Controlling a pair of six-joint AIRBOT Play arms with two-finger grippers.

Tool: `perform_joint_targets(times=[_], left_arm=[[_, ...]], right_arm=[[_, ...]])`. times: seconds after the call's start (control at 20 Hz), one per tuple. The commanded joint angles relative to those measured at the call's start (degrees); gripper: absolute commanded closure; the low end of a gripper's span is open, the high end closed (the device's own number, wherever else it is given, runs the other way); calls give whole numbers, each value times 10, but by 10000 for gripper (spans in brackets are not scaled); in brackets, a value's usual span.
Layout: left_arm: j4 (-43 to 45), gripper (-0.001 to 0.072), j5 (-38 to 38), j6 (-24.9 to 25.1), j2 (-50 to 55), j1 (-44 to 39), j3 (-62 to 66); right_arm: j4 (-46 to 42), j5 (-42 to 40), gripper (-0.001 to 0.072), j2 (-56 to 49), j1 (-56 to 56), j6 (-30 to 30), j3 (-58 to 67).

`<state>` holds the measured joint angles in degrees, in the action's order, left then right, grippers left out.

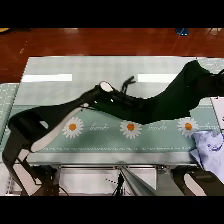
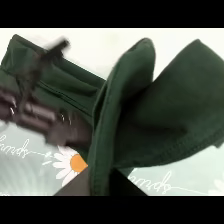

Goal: Fold the shirts.

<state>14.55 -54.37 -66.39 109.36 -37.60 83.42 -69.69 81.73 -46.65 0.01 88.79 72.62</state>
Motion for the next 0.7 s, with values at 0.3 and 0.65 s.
perform_joint_targets(times=[0.3, 0.65], left_arm=[[108, 681, -59, 16, -218, 260, 0], [126, 680, -148, 16, -380, 431, 0]], right_arm=[[-35, -138, 691, -101, 170, 7, -6], [-19, -420, 685, -342, 330, 6, -6]])
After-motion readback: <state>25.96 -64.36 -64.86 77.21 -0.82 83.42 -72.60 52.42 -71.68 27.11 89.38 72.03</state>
